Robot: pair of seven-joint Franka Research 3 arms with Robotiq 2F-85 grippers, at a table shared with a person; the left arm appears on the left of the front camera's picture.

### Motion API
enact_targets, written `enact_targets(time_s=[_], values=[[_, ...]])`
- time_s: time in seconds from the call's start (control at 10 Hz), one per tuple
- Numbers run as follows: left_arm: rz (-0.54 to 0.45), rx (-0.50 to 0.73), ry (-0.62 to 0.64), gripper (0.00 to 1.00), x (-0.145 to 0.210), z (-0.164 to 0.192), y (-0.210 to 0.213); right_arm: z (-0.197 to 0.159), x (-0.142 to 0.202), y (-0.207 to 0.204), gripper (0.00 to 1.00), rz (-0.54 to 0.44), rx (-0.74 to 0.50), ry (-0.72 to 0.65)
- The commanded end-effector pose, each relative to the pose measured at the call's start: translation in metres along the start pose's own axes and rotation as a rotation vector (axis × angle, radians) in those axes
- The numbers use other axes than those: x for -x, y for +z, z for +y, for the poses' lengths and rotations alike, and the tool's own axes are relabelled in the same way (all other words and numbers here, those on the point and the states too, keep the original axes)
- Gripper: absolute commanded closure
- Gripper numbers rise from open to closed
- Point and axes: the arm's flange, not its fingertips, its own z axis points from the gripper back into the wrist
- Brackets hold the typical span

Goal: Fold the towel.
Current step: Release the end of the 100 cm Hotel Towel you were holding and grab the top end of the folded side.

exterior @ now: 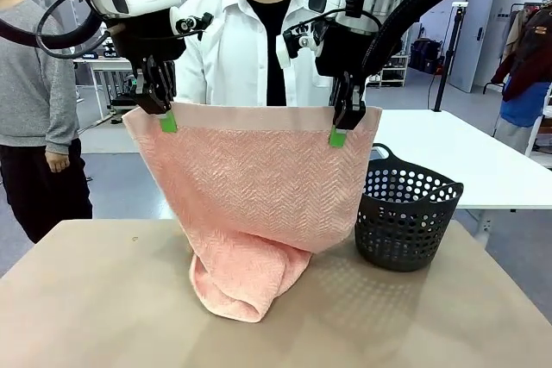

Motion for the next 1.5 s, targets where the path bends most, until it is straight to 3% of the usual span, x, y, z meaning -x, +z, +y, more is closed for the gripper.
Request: enact_targets(time_s=[0.0, 1.4], values=[[0.003, -0.002, 0.008, 1.00, 0.0006, 0.0001, 0.0021, -0.0004, 0.0008, -0.0005, 1.00, 0.001, 0.000, 0.001], [0.003, -0.002, 0.008, 1.00, 0.0006, 0.0001, 0.0021, -0.0004, 0.0008, -0.0005, 1.00, 0.001, 0.000, 0.001]])
